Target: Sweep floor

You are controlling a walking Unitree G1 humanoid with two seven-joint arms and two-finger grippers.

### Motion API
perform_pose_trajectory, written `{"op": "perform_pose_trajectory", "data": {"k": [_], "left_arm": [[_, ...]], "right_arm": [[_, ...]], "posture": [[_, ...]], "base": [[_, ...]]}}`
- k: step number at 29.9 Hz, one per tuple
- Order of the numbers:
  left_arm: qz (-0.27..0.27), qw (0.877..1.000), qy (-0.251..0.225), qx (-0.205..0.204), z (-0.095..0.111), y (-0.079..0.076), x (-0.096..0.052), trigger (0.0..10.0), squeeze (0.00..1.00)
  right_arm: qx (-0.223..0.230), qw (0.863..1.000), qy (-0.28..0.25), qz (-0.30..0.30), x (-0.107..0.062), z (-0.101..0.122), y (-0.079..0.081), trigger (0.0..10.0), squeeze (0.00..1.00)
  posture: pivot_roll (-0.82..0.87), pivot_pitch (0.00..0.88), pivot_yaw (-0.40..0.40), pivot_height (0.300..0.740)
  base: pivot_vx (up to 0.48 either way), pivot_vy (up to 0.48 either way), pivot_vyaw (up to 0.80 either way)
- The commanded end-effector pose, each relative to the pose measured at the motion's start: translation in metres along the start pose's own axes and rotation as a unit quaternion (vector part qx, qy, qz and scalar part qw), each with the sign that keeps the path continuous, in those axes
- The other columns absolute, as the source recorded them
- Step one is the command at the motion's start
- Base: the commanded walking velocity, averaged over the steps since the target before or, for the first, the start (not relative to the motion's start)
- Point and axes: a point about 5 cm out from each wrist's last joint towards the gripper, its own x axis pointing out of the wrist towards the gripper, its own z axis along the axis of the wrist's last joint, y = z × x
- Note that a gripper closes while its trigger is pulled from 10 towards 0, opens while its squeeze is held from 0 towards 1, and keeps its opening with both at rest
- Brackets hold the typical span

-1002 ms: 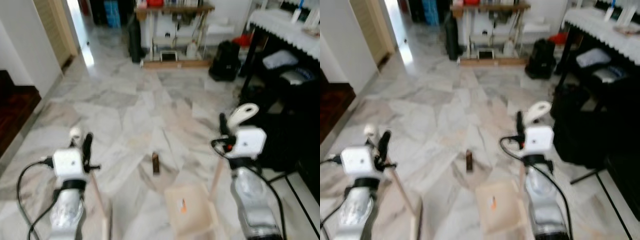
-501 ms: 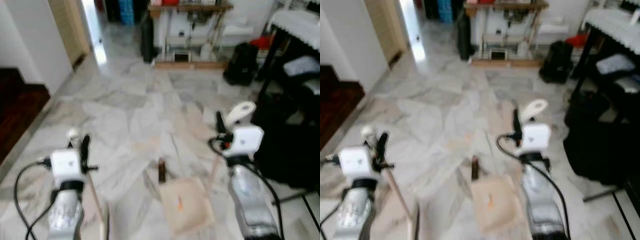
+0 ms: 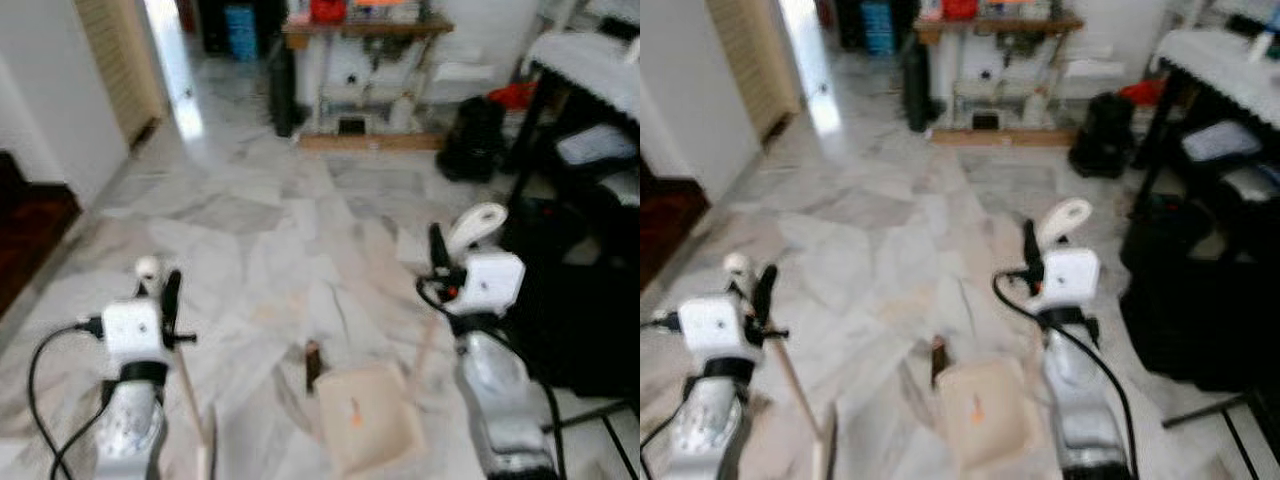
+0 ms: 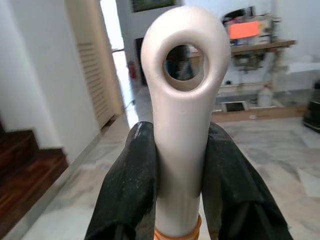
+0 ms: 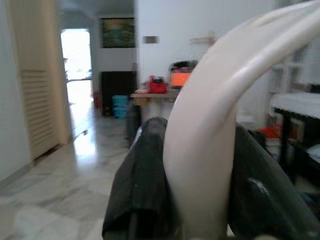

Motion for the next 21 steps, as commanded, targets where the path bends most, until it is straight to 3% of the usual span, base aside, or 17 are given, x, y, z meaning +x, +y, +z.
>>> {"op": "perform_pose_trajectory", "data": {"k": [1,15,21], "left_arm": [[-0.009,0.999,-0.029,-0.009,0.0111,-0.0067,0.0053,10.0,0.0],[-0.004,0.999,-0.032,-0.011,0.0125,-0.0068,0.0062,10.0,0.0],[-0.003,0.999,-0.033,-0.01,0.013,-0.0059,0.0062,10.0,0.0]], "right_arm": [[-0.017,1.0,-0.018,-0.005,0.0026,0.0066,-0.0077,10.0,0.0],[-0.034,0.999,-0.019,0.005,0.0032,0.0067,-0.0063,10.0,0.0],[-0.03,0.999,-0.018,0.011,0.0021,0.0066,-0.0032,10.0,0.0]], "posture": [[0.04,0.0,0.043,0.74],[0.04,0.0,0.041,0.74],[0.05,0.0,0.043,0.74]], "base": [[0.349,0.0,0.0],[0.353,0.0,0.0],[0.352,0.0,0.67]]}}
